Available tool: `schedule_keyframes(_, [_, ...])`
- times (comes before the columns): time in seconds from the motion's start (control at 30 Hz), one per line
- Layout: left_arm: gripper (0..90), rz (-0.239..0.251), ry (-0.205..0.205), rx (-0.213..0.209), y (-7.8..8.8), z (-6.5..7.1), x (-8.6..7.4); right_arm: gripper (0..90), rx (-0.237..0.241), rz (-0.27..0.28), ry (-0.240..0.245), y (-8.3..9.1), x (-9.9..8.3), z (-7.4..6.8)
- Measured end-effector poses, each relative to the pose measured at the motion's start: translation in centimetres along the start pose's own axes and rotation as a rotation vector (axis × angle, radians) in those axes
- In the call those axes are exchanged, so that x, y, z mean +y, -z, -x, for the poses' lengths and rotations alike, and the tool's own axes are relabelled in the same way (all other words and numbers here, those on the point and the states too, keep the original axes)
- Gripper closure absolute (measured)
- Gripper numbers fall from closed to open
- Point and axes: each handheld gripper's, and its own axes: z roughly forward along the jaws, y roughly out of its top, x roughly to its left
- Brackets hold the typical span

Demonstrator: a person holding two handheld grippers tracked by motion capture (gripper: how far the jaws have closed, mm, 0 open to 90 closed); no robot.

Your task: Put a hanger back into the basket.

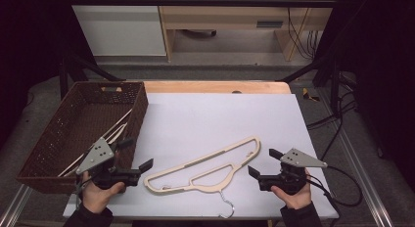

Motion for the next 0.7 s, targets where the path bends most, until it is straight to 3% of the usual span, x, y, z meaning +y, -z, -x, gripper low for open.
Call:
schedule_keyframes(0.1, [6.6, -0.018, 0.02, -0.032, -0.9, 0.5, -1.1, 7.7, 0.007, -0.02, 0.0, -0.5, -0.4, -0.4])
schedule_keyframes(0.3, [6.6, -0.073, -0.01, -0.046, -2.9, 1.4, -3.0, 8.4, 0.032, -0.065, 0.007, -1.5, -1.3, -1.3])
schedule_keyframes(0.57, [6.7, -0.162, -0.015, -0.085, -4.8, 2.1, -5.1, 12.3, 0.06, -0.115, -0.004, -2.5, -2.3, -2.4])
schedule_keyframes(0.7, [6.7, -0.174, -0.023, -0.099, -5.1, 2.2, -5.3, 14.4, 0.071, -0.141, 0.007, -2.8, -2.7, -2.8])
